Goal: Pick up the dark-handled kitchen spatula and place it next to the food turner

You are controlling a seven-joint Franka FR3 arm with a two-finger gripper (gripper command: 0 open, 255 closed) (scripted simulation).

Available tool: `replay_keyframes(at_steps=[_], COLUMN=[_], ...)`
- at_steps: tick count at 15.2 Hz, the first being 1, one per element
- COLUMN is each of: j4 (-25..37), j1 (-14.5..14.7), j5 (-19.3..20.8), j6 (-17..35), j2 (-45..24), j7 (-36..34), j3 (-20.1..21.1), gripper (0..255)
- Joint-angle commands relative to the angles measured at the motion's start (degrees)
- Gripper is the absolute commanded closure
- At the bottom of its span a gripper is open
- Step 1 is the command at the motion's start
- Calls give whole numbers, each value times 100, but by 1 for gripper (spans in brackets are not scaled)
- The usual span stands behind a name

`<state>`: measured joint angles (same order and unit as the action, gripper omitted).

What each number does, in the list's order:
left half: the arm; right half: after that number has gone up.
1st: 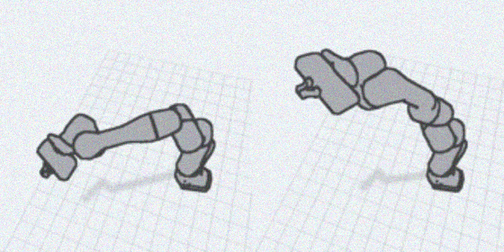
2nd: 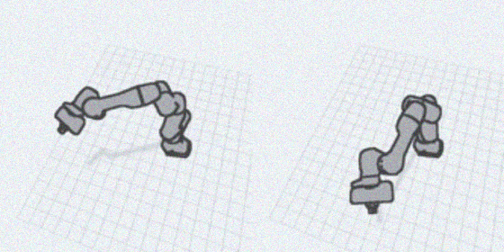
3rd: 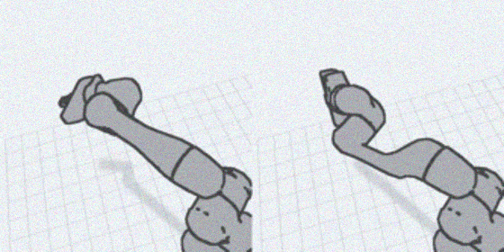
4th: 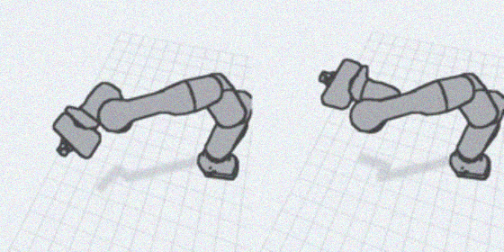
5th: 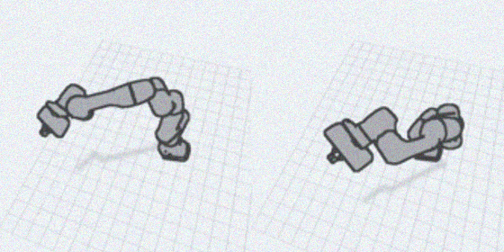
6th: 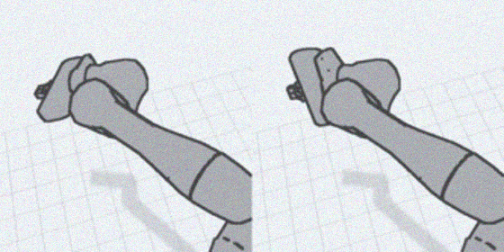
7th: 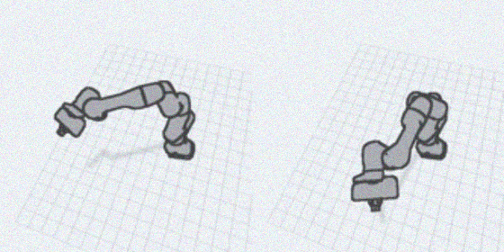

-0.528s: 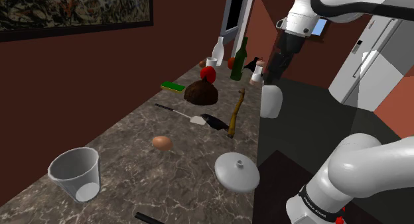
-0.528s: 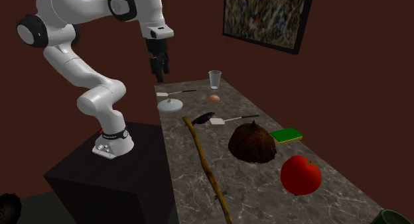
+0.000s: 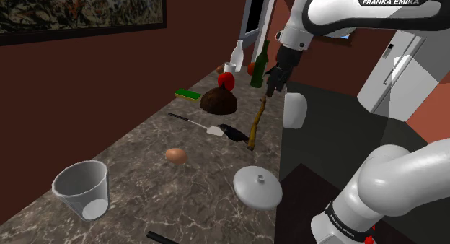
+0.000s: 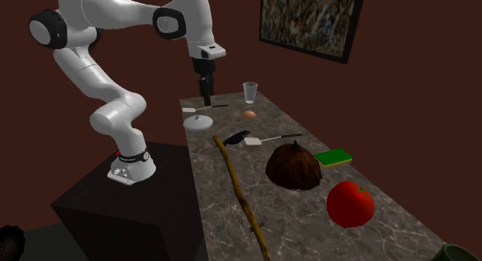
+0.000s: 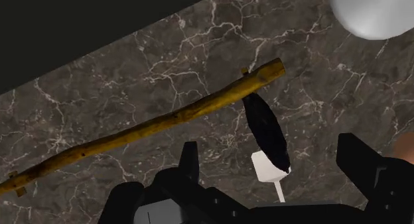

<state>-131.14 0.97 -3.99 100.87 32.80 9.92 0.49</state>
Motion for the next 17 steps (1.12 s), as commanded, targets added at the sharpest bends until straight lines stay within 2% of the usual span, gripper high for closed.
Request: replay_keyframes(at_steps=[1, 9, 17], j4=[81, 629, 1622], j1=[50, 241, 425], j5=[-11, 17, 240], j6=[307, 1334, 2006], j2=[-369, -1902, -3535], j7=[31, 38, -40], j3=[57, 340, 584], gripper=[0, 0, 0])
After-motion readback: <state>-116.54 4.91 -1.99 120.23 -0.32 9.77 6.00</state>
